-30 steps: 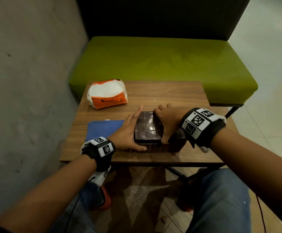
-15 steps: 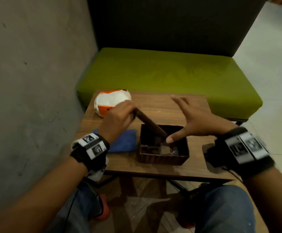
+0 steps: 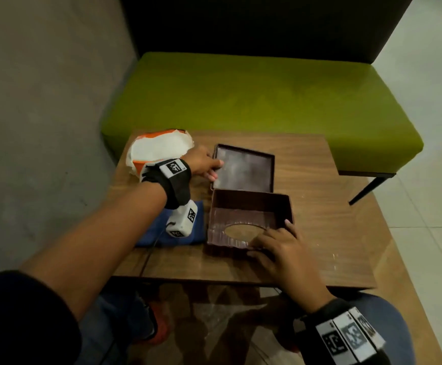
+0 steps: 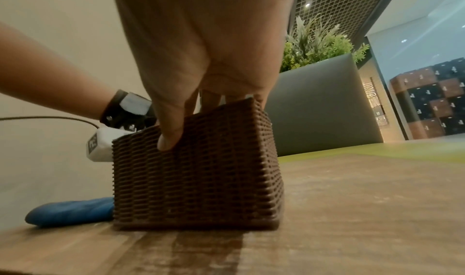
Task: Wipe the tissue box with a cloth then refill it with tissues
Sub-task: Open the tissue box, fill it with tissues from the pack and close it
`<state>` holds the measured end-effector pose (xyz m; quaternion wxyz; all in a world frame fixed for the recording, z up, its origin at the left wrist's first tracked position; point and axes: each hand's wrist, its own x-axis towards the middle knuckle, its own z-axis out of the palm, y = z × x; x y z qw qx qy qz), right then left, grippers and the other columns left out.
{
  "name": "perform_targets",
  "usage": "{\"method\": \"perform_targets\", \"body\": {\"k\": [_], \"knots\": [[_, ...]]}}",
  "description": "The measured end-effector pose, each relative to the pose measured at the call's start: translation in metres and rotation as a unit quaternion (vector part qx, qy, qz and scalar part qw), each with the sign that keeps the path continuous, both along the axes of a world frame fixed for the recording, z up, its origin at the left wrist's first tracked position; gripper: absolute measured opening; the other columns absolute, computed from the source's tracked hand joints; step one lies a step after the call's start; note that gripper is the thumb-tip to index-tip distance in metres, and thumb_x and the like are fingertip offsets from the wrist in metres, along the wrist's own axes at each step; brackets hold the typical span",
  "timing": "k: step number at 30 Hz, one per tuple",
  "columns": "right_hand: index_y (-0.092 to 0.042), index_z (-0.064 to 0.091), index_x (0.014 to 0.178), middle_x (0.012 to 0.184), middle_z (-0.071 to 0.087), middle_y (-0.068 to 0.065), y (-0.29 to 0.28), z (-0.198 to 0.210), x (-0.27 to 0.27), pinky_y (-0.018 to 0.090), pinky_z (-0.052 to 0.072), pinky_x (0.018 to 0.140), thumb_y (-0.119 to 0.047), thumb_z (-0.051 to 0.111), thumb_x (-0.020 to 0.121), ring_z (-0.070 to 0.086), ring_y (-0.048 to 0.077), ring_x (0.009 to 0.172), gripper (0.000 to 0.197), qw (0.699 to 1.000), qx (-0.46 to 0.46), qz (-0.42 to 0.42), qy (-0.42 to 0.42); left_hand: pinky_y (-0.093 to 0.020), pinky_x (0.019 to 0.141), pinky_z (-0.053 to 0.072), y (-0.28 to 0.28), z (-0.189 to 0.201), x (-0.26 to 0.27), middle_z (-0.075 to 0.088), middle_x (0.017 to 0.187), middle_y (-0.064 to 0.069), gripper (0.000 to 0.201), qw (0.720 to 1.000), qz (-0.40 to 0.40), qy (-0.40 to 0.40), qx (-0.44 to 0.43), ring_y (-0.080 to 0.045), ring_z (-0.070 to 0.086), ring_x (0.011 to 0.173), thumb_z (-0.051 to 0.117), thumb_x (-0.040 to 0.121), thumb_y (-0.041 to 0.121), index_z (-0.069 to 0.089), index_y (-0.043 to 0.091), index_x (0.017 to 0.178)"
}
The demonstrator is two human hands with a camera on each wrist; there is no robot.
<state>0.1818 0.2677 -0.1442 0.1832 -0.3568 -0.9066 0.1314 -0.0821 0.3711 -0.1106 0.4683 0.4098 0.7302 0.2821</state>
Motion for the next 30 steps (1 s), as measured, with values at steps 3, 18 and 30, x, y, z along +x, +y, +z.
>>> {"method": "perform_targets", "body": {"k": [3,18,30], "knots": [[-0.03,0.067,0.088,0.087,0.067,-0.012,0.006,-0.004,0.005,0.037,0.029,0.106,-0.042,0.049,0.084,0.065,0.01,0.078,0.021,1.0,0.012,-0.003,0.026,-0.015,0.036,0.047,0.011,-0.012,0.005,0.056,0.065,-0.014,0.023,0.999,0.006,-0.026,-0.021,-0.006,0.056,0.031,0.057,0.092,0.006,0.046,0.001,0.072],[-0.037,0.052,0.083,0.076,0.058,-0.019,0.034,-0.003,0.004,0.037,0.025,0.106,-0.049,0.049,0.08,0.057,0.001,0.079,0.014,0.999,0.003,0.052,0.017,-0.036,0.074,0.044,-0.033,0.025,-0.103,0.063,0.095,-0.002,0.013,0.861,-0.062,0.472,0.18,-0.024,0.057,0.096,0.061,0.087,0.025,0.063,0.019,0.098],[-0.028,0.063,0.081,0.078,0.044,-0.025,0.035,-0.003,0.001,0.038,0.032,0.102,-0.058,0.05,0.078,0.063,0.008,0.07,0.033,0.999,0.014,0.041,-0.008,-0.039,0.089,0.033,-0.034,-0.006,-0.113,0.056,0.116,-0.002,0.046,0.818,-0.185,0.525,0.142,-0.024,0.044,0.113,0.071,0.075,0.042,0.056,0.02,0.113]]}}
